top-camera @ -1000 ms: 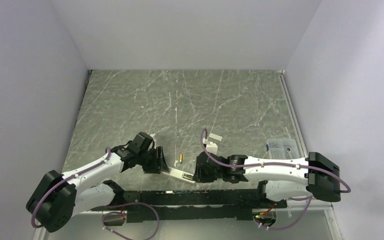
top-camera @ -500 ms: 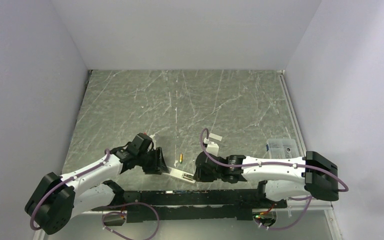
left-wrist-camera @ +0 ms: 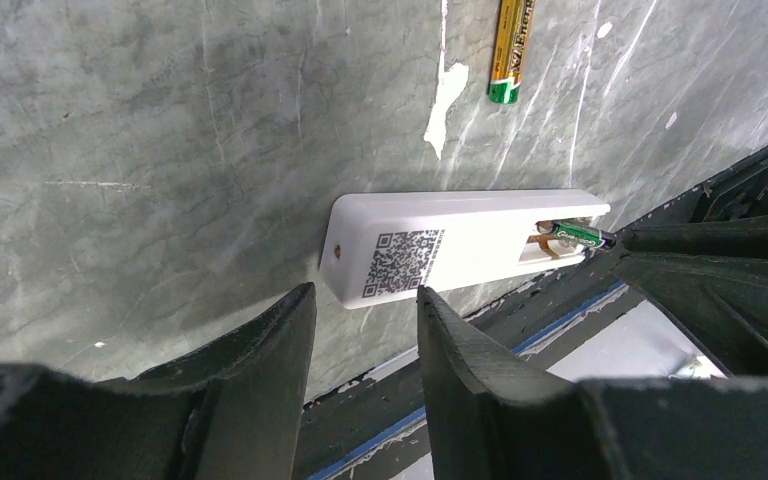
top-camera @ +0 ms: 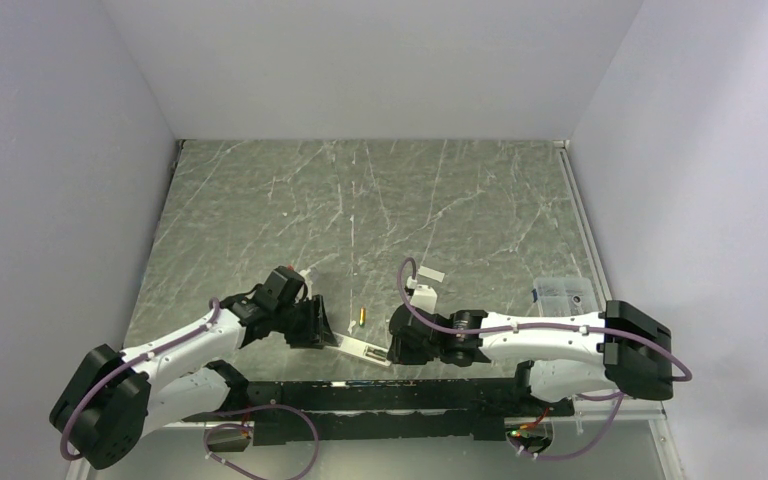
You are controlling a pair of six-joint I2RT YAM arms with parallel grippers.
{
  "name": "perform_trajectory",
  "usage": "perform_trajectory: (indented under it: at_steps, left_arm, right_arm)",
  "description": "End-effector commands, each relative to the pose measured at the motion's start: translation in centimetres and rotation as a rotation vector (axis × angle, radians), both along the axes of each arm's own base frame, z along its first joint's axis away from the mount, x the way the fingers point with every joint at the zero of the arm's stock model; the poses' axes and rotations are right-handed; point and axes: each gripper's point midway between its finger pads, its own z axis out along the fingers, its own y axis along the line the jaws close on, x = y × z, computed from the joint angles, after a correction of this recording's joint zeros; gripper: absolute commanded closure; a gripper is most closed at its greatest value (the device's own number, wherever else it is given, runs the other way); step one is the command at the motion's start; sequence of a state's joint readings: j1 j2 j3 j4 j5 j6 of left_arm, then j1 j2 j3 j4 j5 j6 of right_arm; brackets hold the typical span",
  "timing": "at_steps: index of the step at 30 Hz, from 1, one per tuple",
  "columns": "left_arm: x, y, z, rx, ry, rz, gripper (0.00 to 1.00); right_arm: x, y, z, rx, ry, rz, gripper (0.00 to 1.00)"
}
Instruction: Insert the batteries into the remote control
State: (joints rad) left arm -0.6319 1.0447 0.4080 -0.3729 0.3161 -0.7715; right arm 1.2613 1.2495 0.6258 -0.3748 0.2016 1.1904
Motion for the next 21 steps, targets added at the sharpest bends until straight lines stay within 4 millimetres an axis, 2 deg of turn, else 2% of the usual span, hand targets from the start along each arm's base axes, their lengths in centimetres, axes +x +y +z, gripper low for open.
perform_trajectory:
  at_steps: [1, 21]
  left_arm:
    - [1.02, -0.57, 0.61, -0.014, -0.057, -0.026, 0.53]
    - [1.26, -1.27, 0.79, -0.046, -0.083, -0.059, 0.6]
  right_arm:
    - [0.6, 0.56, 0.51, 0.025, -0.012, -0.027, 0.73]
    - [0.7, 1.5, 0.5, 0.043, 0.006, -0.025, 0.78]
